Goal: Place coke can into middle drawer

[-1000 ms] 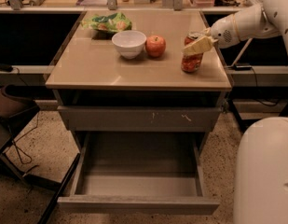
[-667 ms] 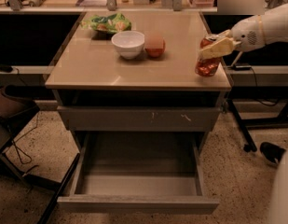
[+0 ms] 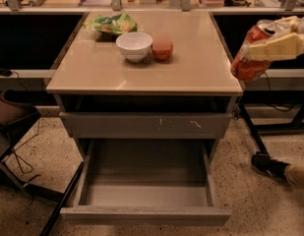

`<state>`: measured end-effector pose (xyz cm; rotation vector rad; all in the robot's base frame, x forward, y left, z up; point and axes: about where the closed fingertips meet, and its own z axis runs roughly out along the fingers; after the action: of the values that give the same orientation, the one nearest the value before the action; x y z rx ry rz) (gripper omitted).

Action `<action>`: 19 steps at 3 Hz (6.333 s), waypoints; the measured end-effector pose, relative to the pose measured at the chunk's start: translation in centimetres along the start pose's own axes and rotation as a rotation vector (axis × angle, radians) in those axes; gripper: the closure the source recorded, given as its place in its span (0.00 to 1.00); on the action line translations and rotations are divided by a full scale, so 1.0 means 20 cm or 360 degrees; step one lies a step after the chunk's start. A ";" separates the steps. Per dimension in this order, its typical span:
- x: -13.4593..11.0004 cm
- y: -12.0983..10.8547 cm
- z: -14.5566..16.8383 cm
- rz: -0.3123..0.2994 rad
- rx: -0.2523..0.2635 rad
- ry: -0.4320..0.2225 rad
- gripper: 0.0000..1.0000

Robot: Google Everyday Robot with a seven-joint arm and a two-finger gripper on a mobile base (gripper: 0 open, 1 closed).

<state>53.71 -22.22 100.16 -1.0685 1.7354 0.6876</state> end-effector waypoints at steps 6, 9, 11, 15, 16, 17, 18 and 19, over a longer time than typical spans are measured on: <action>0.84 0.41 0.90 -0.0296 0.0206 0.0038 1.00; 1.22 0.43 1.08 -0.0258 0.0227 0.0193 1.00; 1.96 0.36 1.27 -0.0113 0.0444 0.0359 1.00; 2.53 0.18 1.45 0.0144 0.0545 0.0508 1.00; 2.53 0.18 1.45 0.0144 0.0545 0.0508 0.81; 2.53 0.18 1.45 0.0144 0.0545 0.0508 0.58; 2.53 0.18 1.45 0.0144 0.0545 0.0508 0.35; 2.53 0.18 1.45 0.0144 0.0545 0.0508 0.12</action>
Offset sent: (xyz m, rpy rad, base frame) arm 0.0010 0.0152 -0.0229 0.0897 -0.1143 -0.0805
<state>54.58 -14.79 42.16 -0.8978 2.0946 0.2649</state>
